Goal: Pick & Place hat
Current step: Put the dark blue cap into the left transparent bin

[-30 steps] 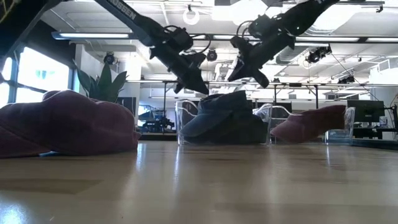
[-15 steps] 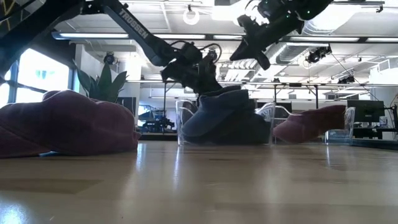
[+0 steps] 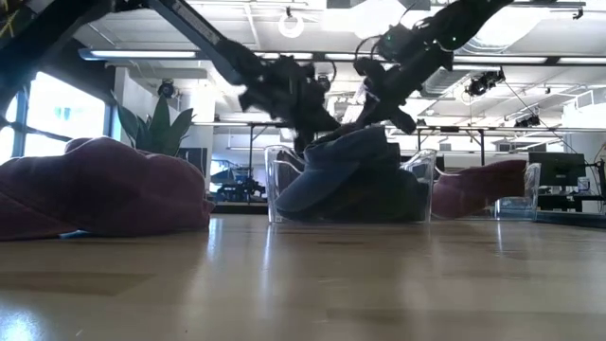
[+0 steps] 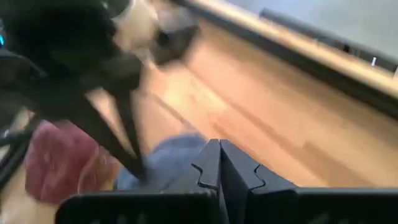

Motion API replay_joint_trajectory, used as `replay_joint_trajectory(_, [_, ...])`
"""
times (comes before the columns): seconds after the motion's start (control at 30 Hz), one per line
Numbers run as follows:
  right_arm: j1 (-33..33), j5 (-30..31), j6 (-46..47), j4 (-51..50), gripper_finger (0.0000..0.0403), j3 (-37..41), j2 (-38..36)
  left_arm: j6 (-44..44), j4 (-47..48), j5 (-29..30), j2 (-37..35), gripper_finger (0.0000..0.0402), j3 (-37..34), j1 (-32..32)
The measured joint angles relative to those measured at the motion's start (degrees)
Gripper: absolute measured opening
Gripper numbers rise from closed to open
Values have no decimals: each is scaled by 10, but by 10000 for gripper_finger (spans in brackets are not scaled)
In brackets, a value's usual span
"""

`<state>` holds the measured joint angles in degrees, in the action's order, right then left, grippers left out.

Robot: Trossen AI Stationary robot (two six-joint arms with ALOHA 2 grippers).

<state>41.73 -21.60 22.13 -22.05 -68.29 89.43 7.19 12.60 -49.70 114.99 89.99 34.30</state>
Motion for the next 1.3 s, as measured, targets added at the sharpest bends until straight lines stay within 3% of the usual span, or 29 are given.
replay_joint_trajectory(0.23, [-6,-51,-14,85,0,39,42,-18,176,36,-51,0,-2,6])
replay_joint_trajectory(0.37, [-6,-147,2,158,0,42,85,-30,231,125,-61,0,1,6])
replay_joint_trajectory(0.5, [-10,-223,8,122,0,43,110,-51,271,173,-57,0,-1,6])
replay_joint_trajectory(0.83, [-107,-128,-77,-69,0,42,86,-100,291,187,-58,0,0,-30])
replay_joint_trajectory(1.03, [-144,-101,-72,-88,0,42,79,-104,293,222,-58,0,0,-54])
replay_joint_trajectory(1.3, [-164,2,-102,-101,0,42,84,-111,298,266,-63,0,-1,-60])
